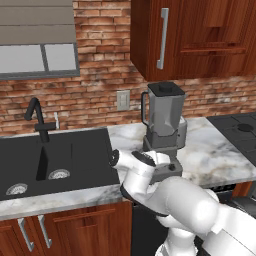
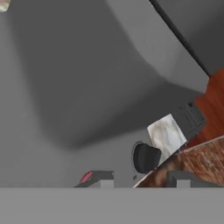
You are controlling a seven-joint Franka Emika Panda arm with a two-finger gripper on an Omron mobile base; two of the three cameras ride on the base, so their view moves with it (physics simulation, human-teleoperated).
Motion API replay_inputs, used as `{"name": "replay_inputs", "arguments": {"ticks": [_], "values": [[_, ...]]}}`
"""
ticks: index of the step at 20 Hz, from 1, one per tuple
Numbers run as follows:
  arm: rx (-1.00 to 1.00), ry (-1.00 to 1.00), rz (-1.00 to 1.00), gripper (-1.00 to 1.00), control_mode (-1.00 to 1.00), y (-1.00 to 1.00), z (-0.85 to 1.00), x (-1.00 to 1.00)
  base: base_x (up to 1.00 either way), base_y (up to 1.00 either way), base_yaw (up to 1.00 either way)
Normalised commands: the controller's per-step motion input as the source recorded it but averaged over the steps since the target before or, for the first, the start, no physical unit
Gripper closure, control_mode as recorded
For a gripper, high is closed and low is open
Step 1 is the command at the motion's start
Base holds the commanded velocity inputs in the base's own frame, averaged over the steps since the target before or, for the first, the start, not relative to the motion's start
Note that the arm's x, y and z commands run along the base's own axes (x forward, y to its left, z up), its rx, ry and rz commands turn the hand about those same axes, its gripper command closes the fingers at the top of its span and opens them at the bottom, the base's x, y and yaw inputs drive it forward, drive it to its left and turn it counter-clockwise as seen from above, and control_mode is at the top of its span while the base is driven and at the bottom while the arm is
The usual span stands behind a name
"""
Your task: Open the blender lid, put the mango in the blender, close the lid, and start the blender.
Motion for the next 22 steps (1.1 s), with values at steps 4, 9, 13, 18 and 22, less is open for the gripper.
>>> {"name": "replay_inputs", "arguments": {"ticks": [4, 9, 13, 18, 22], "values": [[0.00, 0.06, 0.00, -1.00, -1.00, -0.07, -0.42, 0.00, 0.00, 0.00, 0.00], [0.00, 0.00, 0.00, -1.00, -1.00, -0.11, -0.03, 0.00, 0.00, 0.00, 0.00], [0.00, 0.00, 0.00, -1.00, -1.00, -0.21, 0.00, -0.03, 0.00, 0.00, 0.00], [0.00, 0.00, 0.00, -1.00, -1.00, -0.23, 0.19, -0.13, 0.00, 0.00, 0.00], [0.00, 0.00, 0.00, -1.00, -1.00, -0.18, 0.07, -0.18, 0.00, 0.00, 0.00]]}}
